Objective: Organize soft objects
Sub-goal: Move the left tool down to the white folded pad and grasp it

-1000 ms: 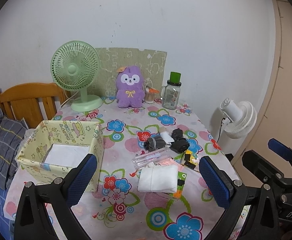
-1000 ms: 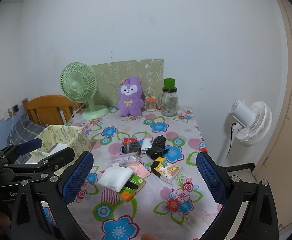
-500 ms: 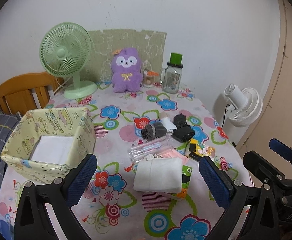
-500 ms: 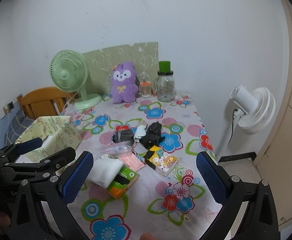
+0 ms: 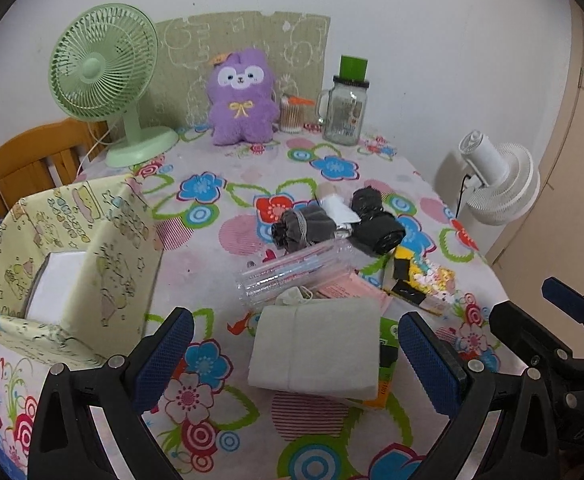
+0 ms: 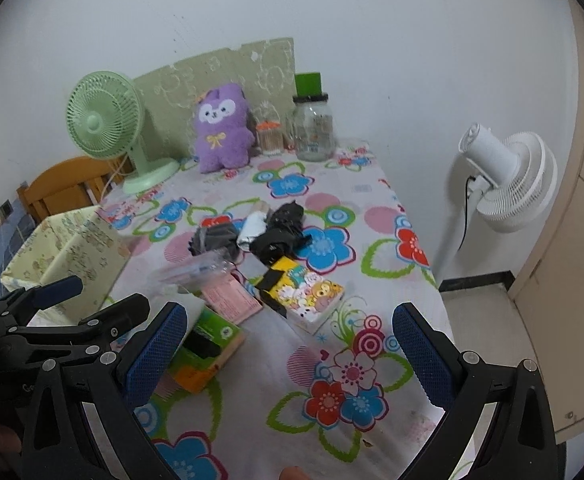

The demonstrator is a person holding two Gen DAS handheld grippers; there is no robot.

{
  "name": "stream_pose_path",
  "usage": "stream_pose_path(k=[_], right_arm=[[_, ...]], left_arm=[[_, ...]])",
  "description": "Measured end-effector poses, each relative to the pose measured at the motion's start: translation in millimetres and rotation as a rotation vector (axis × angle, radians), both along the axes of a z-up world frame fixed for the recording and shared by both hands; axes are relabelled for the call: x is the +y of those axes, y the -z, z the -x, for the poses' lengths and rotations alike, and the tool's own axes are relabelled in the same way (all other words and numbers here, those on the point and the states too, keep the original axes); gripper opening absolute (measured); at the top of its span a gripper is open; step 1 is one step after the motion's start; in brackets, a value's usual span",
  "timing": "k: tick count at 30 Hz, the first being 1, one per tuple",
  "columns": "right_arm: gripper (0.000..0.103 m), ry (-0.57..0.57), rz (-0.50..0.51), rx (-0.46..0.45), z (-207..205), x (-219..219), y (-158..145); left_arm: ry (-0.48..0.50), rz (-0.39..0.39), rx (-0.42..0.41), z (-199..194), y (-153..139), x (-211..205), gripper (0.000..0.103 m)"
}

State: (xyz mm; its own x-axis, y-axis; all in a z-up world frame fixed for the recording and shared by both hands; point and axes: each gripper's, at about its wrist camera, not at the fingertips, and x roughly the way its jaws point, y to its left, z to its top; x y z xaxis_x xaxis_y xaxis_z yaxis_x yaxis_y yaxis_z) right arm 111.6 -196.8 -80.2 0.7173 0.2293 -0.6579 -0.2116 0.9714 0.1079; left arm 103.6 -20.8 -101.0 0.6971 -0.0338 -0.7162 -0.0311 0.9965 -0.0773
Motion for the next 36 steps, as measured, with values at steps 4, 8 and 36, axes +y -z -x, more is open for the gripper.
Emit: stream_pose_path(k=[4,8,36], right_arm=[[0.103,0.01,-0.003,0.024,-8.7,-3.1,11.1],[0.103,0.018,-0.007,0.047,-15.9,-5.7,20.8],[0.103,0.013,0.021,0.09,-50.4,-11.4,47.1]], left_arm=[[0.001,-0.011,0.025,-10.7,11.6,-2.0,0.103],[0.004,-0.015,0.046,-19.2,21.2,-3.3,0.103],[0.037,0.077,0.157,-46.6,64.6,-1.8,0.089]])
